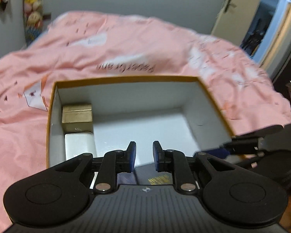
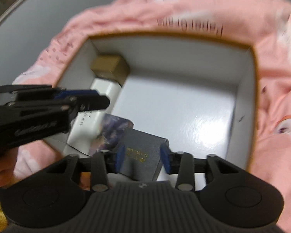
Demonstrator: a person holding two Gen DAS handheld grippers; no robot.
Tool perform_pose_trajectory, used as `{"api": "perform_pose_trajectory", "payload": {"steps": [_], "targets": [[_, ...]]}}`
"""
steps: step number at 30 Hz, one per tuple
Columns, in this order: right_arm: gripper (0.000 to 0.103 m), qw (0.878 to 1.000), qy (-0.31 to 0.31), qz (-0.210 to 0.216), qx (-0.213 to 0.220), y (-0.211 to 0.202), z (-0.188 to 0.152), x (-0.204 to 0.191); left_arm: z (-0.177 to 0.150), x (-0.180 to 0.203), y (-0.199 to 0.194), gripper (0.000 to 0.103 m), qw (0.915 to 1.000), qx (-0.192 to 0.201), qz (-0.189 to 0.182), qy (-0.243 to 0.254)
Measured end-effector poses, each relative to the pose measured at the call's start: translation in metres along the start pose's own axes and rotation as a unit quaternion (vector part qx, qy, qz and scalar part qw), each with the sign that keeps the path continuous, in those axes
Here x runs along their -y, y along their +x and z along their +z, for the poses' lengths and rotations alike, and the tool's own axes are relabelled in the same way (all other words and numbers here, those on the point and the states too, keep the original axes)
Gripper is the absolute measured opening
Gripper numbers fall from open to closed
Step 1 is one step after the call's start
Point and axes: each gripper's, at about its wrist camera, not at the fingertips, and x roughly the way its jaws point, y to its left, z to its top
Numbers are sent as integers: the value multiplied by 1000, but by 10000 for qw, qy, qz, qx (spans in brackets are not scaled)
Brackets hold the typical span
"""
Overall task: Organize objects
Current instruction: 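Open the left tool to drop the card box while the right tool releases the grey box, then grasp the pink wallet with the left tool while the right tool grasps the pink backpack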
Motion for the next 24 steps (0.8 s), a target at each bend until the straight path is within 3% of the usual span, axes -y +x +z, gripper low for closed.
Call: {"api": "perform_pose_trajectory", "payload": {"steps": [4, 9, 13, 16, 19, 24], "targets": [[57, 9983, -46, -66, 577, -38, -34, -17, -24, 19, -23, 24, 9999, 124, 7, 87], [57, 9945, 80, -506, 911, -69, -81, -21, -64, 33, -39, 24, 9990, 56, -401, 194], [56, 9953, 180, -719, 617, -77, -118, -21, -84, 47, -29, 24, 9936, -543, -958, 258], [56, 9945, 250, -957, 355, -87, -148, -19, -97, 62, -25, 24, 9894, -888, -1042, 486], [57, 9947, 556, -865, 59, -92, -173, -14, -108, 73, -24, 24, 9850, -1134, -1150, 603], [69, 9937, 737, -781, -315, -90, -204, -18, -123, 85, -32, 24, 9852, -1153, -1051, 712]]}}
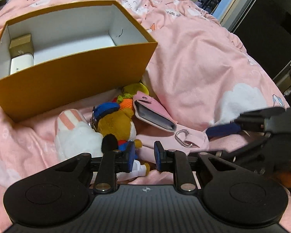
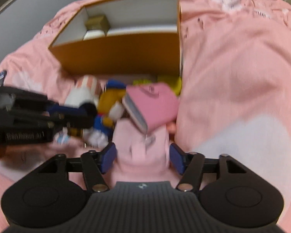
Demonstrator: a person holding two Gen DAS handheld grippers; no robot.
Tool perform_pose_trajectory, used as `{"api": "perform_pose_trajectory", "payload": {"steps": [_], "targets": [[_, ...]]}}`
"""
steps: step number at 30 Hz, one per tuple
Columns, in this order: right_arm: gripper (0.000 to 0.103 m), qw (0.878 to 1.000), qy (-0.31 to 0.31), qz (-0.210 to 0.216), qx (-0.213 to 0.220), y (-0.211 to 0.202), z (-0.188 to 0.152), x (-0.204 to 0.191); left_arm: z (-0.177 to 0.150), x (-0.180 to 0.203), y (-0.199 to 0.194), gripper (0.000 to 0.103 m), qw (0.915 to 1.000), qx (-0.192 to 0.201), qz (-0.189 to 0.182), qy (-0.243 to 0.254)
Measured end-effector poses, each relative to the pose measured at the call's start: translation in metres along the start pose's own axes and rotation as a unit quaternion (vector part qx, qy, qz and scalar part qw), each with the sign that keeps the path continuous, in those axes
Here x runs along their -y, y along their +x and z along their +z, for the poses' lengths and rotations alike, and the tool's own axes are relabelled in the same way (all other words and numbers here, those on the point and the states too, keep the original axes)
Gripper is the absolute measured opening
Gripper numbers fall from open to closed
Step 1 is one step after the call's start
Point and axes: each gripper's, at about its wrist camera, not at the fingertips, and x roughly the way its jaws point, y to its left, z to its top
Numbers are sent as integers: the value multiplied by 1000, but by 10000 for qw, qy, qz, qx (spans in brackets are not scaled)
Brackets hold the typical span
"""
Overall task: Organize objects
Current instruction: 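Grasp the pink wallet with the left tool while the right tool grasps the pink backpack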
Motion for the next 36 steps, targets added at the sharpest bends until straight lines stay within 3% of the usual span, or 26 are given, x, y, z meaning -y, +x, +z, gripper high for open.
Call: {"api": "perform_pose_trajectory", "payload": {"steps": [7, 14, 21, 23, 24, 26, 29, 34, 36], "targets": [[70, 9994, -299, -105, -140, 9, -16, -9, -7, 8, -12, 24, 9996, 192, 198, 90], [54, 9990, -357, -99, 245, -4, -8, -11, -5, 7, -16, 24, 9993, 295, 200, 93], [40, 9965, -114, 116, 816, -23, 30, -9, -2, 6, -24, 24, 9983, 503, 203, 206], [37, 9954, -70, 250, 927, -29, 41, -10, -1, 7, -31, 29, 9972, 623, 320, 267], [6, 9946, -38, 322, 990, -33, 46, -11, 0, 8, -35, 30, 9965, 675, 399, 290], [0, 9925, 78, 536, 1091, -42, 58, -9, 2, 8, -46, 35, 9953, 780, 500, 289], [0, 9902, 166, 883, 1066, -44, 75, -14, 3, 3, -58, 43, 9950, 900, 399, 151], [1, 9939, -111, 454, 997, -31, 75, -24, 2, -11, -44, 46, 9975, 573, 339, -220], [7, 9950, -164, 356, 918, -26, 67, -21, 1, -17, -33, 46, 9981, 394, 248, -393]]}}
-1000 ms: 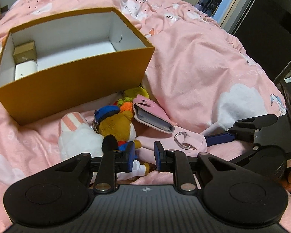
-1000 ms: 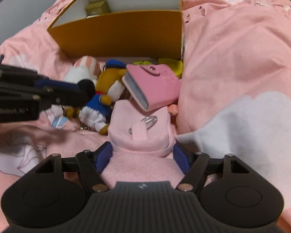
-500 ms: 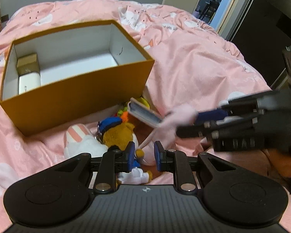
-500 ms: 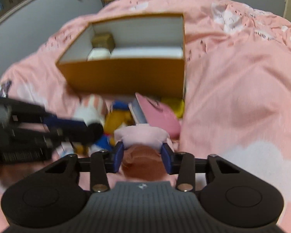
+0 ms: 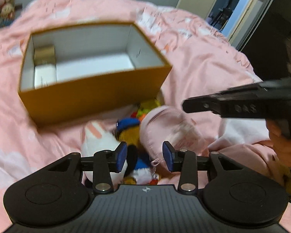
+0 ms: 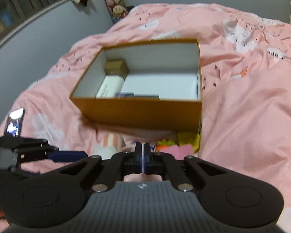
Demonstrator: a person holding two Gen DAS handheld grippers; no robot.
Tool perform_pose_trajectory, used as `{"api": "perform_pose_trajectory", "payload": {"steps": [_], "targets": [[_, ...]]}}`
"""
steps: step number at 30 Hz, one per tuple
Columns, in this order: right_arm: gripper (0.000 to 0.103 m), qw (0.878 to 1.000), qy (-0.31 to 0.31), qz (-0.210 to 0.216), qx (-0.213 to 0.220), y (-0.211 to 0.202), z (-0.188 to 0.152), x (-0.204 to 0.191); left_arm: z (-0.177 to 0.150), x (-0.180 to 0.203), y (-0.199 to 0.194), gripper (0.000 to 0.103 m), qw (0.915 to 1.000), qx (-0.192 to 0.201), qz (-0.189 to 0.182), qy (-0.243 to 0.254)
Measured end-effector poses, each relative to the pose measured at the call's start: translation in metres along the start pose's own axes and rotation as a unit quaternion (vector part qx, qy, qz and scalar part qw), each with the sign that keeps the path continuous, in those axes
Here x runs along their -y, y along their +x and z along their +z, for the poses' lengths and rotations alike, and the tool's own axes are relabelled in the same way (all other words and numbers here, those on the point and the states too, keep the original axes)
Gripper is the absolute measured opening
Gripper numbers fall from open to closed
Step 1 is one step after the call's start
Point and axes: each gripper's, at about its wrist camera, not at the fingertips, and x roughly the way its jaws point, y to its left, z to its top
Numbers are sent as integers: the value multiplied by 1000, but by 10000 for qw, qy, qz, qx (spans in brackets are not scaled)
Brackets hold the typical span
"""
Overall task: Organize objects
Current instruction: 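Grasp the pink wallet with the left tool while the right tool grasps the pink backpack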
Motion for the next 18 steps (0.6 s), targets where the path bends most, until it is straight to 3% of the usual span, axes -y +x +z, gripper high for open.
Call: {"api": "perform_pose_trajectory", "payload": {"steps": [2, 3, 5, 8, 11, 15, 18], "targets": [[15, 9997, -154, -183, -12, 2, -9, 3, -1, -7, 7, 46, 9998, -100, -69, -156], [29, 9994, -239, -257, -14, 3, -13, 5, -1, -8, 9, 46, 9997, -123, -86, -188], [43, 9986, -434, -287, -72, 7, -19, 8, -1, -8, 12, 46, 9996, -157, -107, -194], [46, 9978, -610, -165, -211, 16, -24, 12, -1, -6, 14, 46, 9996, -173, -175, -135], [59, 9964, -800, 19, -292, 29, -25, 12, -2, -5, 17, 46, 9995, -218, -185, -149], [62, 9953, -791, 347, -443, 46, -27, 16, -1, -9, 18, 46, 9992, -242, -175, -255], [49, 9954, -687, 359, -565, 51, -31, 17, 0, -8, 18, 46, 9993, -248, -168, -230]]}}
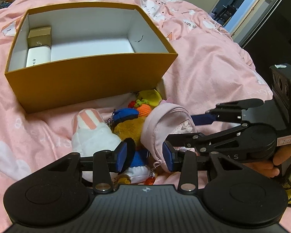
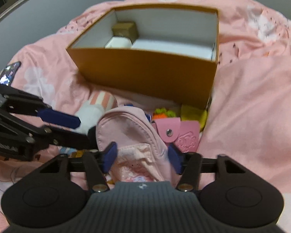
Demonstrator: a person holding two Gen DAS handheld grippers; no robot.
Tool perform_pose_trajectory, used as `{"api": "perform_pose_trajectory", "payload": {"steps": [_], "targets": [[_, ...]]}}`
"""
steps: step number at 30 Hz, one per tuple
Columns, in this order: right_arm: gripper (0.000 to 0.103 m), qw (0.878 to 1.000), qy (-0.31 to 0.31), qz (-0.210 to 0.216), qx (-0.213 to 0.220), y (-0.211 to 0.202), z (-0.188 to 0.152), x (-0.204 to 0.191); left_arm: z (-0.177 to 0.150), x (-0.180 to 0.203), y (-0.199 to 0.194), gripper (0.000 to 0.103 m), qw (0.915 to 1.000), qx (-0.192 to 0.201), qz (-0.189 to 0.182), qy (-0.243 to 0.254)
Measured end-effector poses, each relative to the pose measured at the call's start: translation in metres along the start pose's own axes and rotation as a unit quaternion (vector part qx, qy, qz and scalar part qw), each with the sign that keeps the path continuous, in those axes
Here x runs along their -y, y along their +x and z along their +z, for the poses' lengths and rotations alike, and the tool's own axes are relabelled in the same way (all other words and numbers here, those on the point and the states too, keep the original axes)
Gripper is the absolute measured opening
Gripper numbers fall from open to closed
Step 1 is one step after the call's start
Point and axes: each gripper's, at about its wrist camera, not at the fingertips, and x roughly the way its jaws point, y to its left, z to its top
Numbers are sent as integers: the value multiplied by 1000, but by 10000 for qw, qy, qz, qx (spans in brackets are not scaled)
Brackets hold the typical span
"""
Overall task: Organize objects
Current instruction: 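Grasp the pink wallet with the left tool while the right tool grasps the pink backpack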
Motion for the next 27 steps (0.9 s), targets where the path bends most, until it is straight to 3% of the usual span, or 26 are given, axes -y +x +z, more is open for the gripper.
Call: {"api": "perform_pose_trajectory", "payload": {"steps": [5, 10, 14, 18, 22, 24, 27], "targets": [[31, 9994, 324, 31, 81, -15, -8, 2, 4, 7, 0, 46, 9998, 30, -20, 213], [28, 9964, 693, -154, 463, -51, -15, 8, 19, 14, -3, 46, 9987, 157, -69, 487], [28, 9857, 1334, -673, 780, -71, -14, 35, 38, 28, 6, 47, 9952, 176, -42, 964], [28, 9732, 2049, -766, 711, -59, -15, 65, 56, 34, 34, 48, 9921, -160, -40, 1241], [28, 9691, 2186, -954, 635, -41, -17, 76, 70, 35, 66, 49, 9903, -569, 39, 1266], [22, 9678, 2199, -1087, 573, -33, -16, 82, 75, 37, 81, 49, 9878, -800, 19, 1338], [21, 9660, 2320, -1019, 519, -26, -18, 93, 80, 38, 102, 49, 9846, -1104, -7, 1354]]}}
